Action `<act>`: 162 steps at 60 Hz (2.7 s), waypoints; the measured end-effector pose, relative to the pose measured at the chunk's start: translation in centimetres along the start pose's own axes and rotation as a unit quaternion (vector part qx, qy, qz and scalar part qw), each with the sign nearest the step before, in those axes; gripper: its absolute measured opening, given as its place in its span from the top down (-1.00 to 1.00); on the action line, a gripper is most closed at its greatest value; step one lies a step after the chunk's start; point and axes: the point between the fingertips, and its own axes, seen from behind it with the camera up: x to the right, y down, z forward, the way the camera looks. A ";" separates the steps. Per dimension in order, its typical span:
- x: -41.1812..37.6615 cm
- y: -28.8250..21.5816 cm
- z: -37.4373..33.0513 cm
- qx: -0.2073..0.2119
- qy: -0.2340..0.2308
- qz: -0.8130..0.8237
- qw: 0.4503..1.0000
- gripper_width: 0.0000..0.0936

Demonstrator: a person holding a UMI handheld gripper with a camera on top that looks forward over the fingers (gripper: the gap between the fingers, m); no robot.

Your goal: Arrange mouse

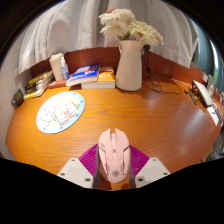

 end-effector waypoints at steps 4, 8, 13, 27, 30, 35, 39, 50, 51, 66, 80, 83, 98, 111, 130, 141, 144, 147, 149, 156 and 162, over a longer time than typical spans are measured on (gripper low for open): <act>-0.1 0.0 0.1 -0.015 -0.003 0.003 1.000 0.16; -0.3 -0.8 0.0 -0.027 -0.011 0.014 0.999 0.15; 0.3 -3.8 -0.9 -0.012 -0.008 0.020 1.000 0.15; -0.3 -19.8 -5.8 0.097 0.005 0.019 0.995 0.15; -1.5 -23.1 -6.7 0.118 0.003 0.020 0.993 0.15; -4.6 -27.2 -7.8 0.145 -0.004 0.019 0.989 0.15; -7.9 -29.4 -8.2 0.159 -0.015 0.012 0.987 0.15; -17.4 -27.2 -2.9 0.124 -0.042 -0.018 0.991 0.14; -18.0 -26.4 -2.0 0.114 -0.043 -0.020 0.992 0.14; -21.6 -13.8 8.1 -0.005 -0.035 -0.020 0.999 0.16; -21.1 -11.2 9.9 -0.012 -0.019 -0.014 1.000 0.07; -21.1 -11.3 9.9 -0.006 -0.019 -0.008 1.000 -0.03; -19.7 -11.3 7.3 -0.004 0.006 0.001 1.000 -0.71; -20.8 -10.3 -1.3 0.011 -0.022 0.006 1.000 -0.77; -21.1 -11.4 -16.3 0.077 -0.069 -0.014 0.995 -0.76; -20.7 -12.5 -23.7 0.126 -0.083 -0.033 0.988 -0.75; -20.9 -12.6 -25.3 0.136 -0.090 -0.032 0.986 -0.74; -20.8 -13.1 -26.8 0.143 -0.094 -0.029 0.985 -0.74; -20.8 -13.4 -27.7 0.149 -0.093 -0.027 0.984 -0.74; -20.3 -14.2 -30.3 0.158 -0.088 -0.018 0.983 -0.75; -20.0 -14.9 -31.7 0.163 -0.078 -0.022 0.983 -0.75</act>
